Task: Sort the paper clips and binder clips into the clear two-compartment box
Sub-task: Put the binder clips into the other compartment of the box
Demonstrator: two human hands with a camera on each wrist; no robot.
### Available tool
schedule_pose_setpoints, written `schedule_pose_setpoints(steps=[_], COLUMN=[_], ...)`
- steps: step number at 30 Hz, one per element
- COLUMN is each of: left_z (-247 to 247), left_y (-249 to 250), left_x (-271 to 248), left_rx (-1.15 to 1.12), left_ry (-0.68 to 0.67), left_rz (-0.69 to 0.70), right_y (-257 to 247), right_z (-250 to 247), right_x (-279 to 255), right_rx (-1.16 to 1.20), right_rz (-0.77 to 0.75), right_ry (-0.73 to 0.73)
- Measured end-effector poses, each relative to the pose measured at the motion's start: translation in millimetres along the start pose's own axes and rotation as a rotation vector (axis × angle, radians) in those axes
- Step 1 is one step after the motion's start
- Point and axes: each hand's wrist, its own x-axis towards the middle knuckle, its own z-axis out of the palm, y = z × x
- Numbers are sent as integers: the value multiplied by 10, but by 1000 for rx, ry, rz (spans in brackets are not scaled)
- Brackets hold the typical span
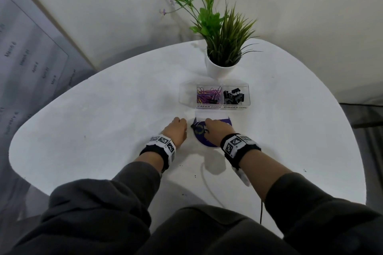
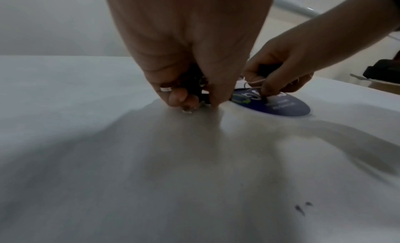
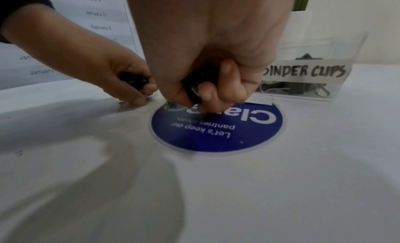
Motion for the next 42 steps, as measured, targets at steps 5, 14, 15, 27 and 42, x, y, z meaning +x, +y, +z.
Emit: schedule_pose_setpoints(steps=[5,14,15,27,42], left_z=[-9,12,30,375,-653], left_y=[-11,-27,-5,511,835], left_x=[-34,-161,-193,-171,211], left_rx=[52,-46,-50,183,187], left_ry=[5,17,7,-1,136], left_rz=[1,40,39,124,152], right_y=[-31,-239,-242,526,726], right_z=[-28,29,26,-196,-967], right_x=[6,126,128,-198,-33], right_rx=[122,10,8,-11,322], right_rz=[-20,-128,-123,47,115], right_ry=[51,5,7,89,350])
